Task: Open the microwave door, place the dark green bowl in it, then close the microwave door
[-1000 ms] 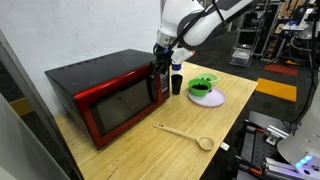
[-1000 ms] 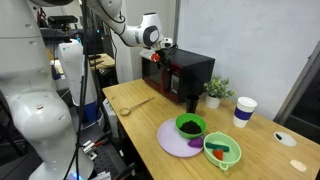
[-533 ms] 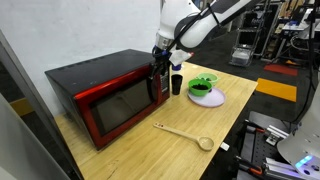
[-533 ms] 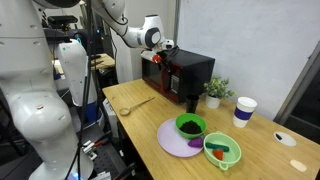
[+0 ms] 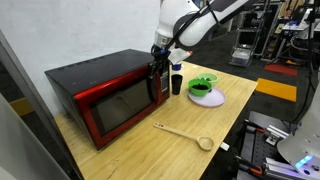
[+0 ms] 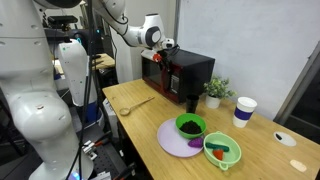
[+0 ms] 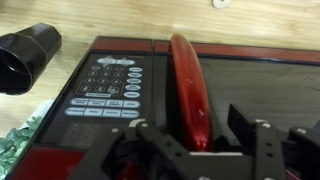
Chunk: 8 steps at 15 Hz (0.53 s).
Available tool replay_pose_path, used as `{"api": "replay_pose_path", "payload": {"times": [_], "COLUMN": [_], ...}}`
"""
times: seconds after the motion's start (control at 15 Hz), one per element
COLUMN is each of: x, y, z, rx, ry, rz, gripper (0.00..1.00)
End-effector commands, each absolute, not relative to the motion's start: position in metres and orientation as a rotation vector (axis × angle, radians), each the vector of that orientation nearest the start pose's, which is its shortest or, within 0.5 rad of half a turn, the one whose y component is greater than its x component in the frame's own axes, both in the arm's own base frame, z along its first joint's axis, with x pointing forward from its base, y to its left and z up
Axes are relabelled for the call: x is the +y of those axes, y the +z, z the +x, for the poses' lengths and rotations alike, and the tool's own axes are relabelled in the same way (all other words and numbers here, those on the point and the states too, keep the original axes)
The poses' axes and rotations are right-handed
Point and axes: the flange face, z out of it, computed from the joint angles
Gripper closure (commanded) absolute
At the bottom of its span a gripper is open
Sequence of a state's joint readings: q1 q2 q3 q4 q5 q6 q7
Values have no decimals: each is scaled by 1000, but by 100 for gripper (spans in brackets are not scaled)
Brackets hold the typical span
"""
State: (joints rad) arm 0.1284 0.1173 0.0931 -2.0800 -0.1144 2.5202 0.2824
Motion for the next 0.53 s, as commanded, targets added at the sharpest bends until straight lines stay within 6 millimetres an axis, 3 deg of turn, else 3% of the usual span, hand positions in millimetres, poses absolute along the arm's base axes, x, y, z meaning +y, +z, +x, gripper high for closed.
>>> {"api": "replay_pose_path", "payload": {"times": [0.0,0.4,0.47], "x": [134,131,131], "y": [407,416,419], "z": [585,572,567], "rx": [-28,-10,-4], "ry": [-494,-497,-494], "rz": [-3102,-3089,-3082], "gripper": [55,96,95]}}
